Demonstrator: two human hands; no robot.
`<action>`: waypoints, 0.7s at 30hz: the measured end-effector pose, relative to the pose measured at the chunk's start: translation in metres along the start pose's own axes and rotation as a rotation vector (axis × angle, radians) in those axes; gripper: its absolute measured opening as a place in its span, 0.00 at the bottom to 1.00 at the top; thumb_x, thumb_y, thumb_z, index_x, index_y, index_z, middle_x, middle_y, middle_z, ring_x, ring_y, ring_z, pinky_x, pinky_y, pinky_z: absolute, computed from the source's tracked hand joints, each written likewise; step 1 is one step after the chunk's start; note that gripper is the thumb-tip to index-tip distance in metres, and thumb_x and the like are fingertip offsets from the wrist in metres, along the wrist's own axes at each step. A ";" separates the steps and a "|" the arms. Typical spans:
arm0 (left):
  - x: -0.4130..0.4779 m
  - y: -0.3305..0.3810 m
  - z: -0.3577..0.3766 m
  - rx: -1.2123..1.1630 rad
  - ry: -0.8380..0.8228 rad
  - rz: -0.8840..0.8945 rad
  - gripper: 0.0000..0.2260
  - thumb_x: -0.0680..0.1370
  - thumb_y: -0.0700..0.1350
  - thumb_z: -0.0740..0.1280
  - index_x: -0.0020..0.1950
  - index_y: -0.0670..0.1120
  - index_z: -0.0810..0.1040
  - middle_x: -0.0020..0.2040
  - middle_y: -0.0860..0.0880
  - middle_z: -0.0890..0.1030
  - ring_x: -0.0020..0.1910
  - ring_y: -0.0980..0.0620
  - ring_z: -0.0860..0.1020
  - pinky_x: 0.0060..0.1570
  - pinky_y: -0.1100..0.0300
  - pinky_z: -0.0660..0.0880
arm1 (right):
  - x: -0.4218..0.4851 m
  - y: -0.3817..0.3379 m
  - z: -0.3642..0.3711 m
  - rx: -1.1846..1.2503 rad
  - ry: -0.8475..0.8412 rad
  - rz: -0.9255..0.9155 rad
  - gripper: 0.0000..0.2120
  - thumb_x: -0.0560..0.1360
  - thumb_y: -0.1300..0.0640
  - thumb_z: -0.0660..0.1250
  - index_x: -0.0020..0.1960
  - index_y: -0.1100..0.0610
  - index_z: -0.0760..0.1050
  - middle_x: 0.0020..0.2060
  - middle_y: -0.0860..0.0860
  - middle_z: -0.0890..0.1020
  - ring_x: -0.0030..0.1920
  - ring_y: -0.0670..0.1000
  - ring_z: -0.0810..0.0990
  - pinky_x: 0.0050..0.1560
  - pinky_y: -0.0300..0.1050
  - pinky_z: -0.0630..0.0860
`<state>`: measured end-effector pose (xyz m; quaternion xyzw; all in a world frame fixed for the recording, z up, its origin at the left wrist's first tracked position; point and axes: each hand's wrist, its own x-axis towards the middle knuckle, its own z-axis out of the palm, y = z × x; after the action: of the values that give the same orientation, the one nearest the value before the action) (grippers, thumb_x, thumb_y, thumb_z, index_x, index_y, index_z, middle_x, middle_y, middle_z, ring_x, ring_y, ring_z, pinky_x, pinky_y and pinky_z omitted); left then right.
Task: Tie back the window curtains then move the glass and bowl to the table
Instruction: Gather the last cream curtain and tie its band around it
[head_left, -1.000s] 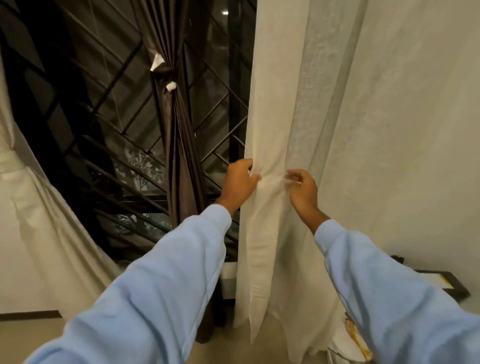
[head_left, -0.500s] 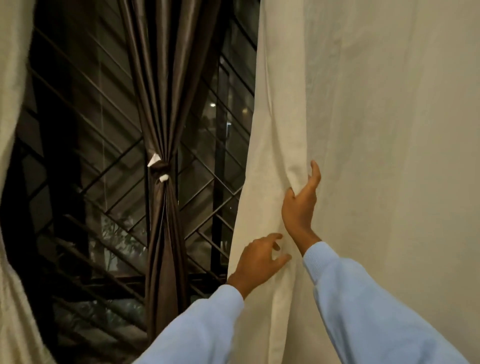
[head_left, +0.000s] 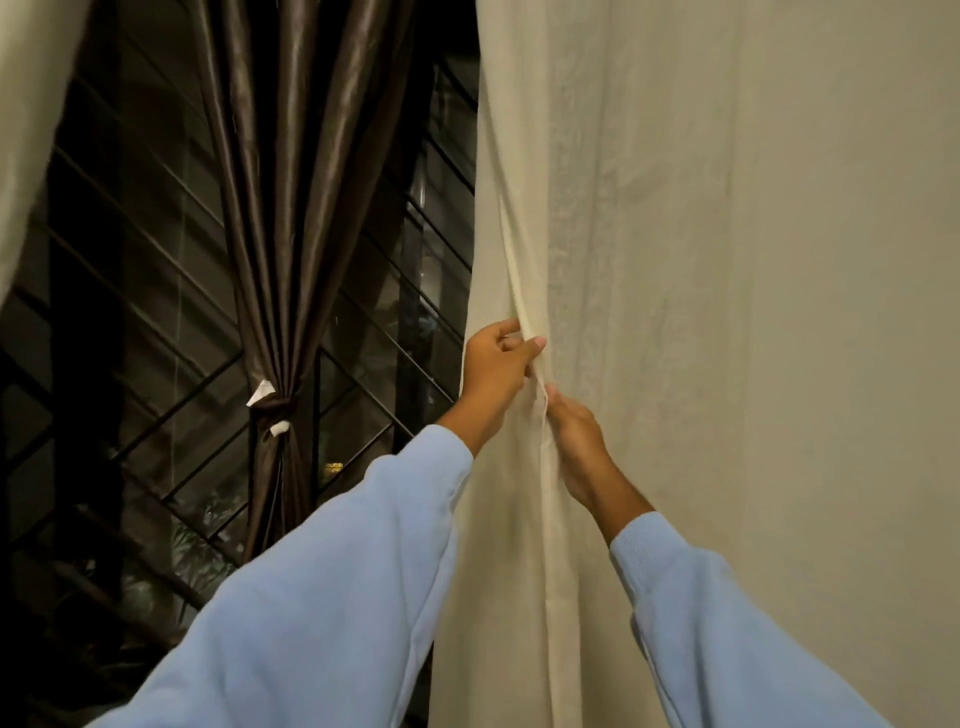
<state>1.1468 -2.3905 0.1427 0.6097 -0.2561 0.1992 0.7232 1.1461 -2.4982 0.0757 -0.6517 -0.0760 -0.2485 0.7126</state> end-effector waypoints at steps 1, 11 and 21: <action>0.002 -0.001 0.001 -0.009 0.041 0.014 0.10 0.76 0.42 0.70 0.56 0.45 0.79 0.42 0.49 0.82 0.37 0.55 0.79 0.36 0.64 0.76 | 0.000 -0.002 -0.002 0.032 -0.067 0.049 0.15 0.81 0.45 0.62 0.52 0.54 0.83 0.46 0.53 0.87 0.46 0.52 0.86 0.48 0.47 0.81; 0.005 -0.027 -0.013 0.202 0.278 0.101 0.11 0.81 0.43 0.60 0.62 0.43 0.67 0.50 0.51 0.74 0.46 0.54 0.75 0.42 0.64 0.71 | 0.001 0.017 -0.007 -0.115 -0.021 -0.147 0.16 0.82 0.48 0.62 0.50 0.59 0.80 0.40 0.50 0.83 0.34 0.46 0.80 0.37 0.37 0.76; -0.011 -0.081 -0.041 0.093 0.135 -0.175 0.14 0.80 0.53 0.60 0.50 0.45 0.79 0.45 0.46 0.82 0.46 0.45 0.81 0.43 0.53 0.80 | 0.012 0.039 -0.006 -0.261 -0.063 -0.262 0.10 0.72 0.58 0.76 0.52 0.55 0.83 0.47 0.48 0.85 0.45 0.46 0.83 0.49 0.45 0.80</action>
<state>1.1915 -2.3645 0.0676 0.6479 -0.1430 0.1876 0.7243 1.1731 -2.5058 0.0451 -0.7306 -0.1494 -0.3264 0.5809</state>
